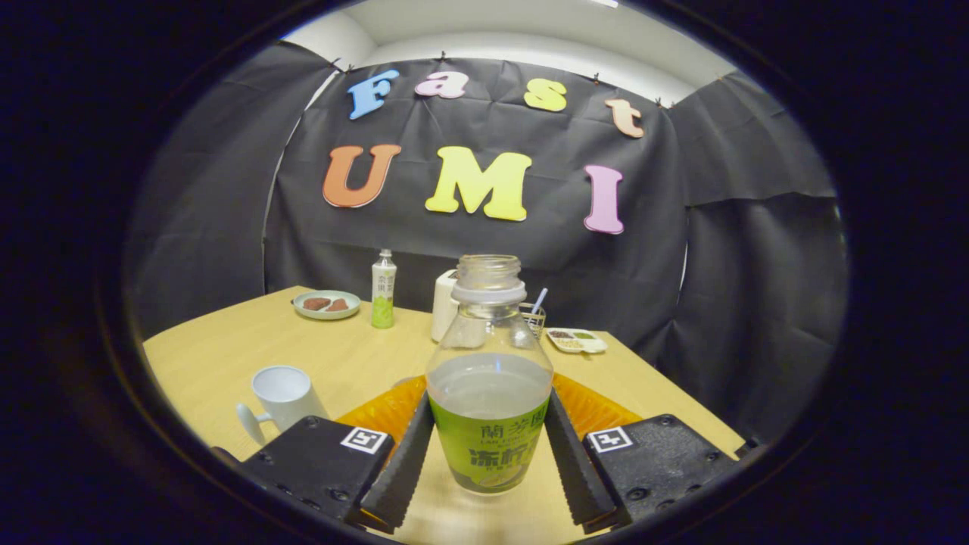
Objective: Take the bottle from table, then pour the juice into the cup, finally place the bottle on the coaster
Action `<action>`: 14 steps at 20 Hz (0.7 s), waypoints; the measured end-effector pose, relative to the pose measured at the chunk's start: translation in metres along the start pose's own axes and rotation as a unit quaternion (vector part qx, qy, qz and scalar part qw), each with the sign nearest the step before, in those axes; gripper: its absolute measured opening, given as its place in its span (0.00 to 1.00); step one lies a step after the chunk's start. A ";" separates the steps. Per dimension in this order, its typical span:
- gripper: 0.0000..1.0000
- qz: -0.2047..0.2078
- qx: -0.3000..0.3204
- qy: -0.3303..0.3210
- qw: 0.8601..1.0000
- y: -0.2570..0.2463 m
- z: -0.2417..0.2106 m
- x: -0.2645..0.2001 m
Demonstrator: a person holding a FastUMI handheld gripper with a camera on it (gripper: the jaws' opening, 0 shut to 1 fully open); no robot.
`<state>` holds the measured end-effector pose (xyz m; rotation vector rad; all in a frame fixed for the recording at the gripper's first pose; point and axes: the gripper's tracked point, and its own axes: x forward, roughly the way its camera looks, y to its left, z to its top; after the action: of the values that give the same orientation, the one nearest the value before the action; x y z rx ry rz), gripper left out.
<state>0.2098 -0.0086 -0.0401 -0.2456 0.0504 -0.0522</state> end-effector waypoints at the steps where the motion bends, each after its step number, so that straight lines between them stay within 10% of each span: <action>1: 0.81 -0.011 -0.013 0.003 1.000 -0.004 0.002 -0.001; 14: 0.82 -0.091 -0.213 0.009 0.973 -0.023 0.043 -0.020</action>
<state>0.1914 -0.0197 0.0084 -0.6792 0.0557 -0.2279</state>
